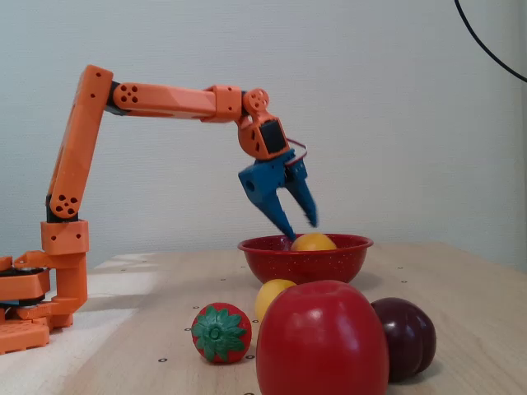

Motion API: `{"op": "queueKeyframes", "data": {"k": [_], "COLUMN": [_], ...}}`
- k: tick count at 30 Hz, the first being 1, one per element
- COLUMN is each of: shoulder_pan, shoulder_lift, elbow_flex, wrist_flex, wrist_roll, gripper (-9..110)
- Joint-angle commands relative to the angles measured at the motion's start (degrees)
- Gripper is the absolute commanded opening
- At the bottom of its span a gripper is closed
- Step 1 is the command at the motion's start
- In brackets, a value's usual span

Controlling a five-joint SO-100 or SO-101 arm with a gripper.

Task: Put the peach in the red bowl.

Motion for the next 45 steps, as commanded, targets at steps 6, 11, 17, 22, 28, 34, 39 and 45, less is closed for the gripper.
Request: {"op": "queueKeyframes", "data": {"k": [6, 11, 17, 22, 28, 34, 39, 45], "shoulder_pan": [-9.9, -16.0, -21.8, -24.9, -27.0, -27.9, -29.1, -29.4], "shoulder_lift": [25.5, 40.7, 59.0, 73.6, 89.6, 98.3, 101.1, 109.1], "elbow_flex": [6.2, 21.9, 45.0, 62.8, 81.9, 95.4, 106.3, 110.2], "wrist_flex": [-0.8, -4.8, -12.6, -18.4, -25.5, -32.3, -39.4, -26.7], "wrist_roll": [-5.4, -11.0, -11.5, -11.3, -11.5, -12.6, -14.0, -16.4], "gripper": [0, 0, 0, 0, 0, 0, 0, 0]}}
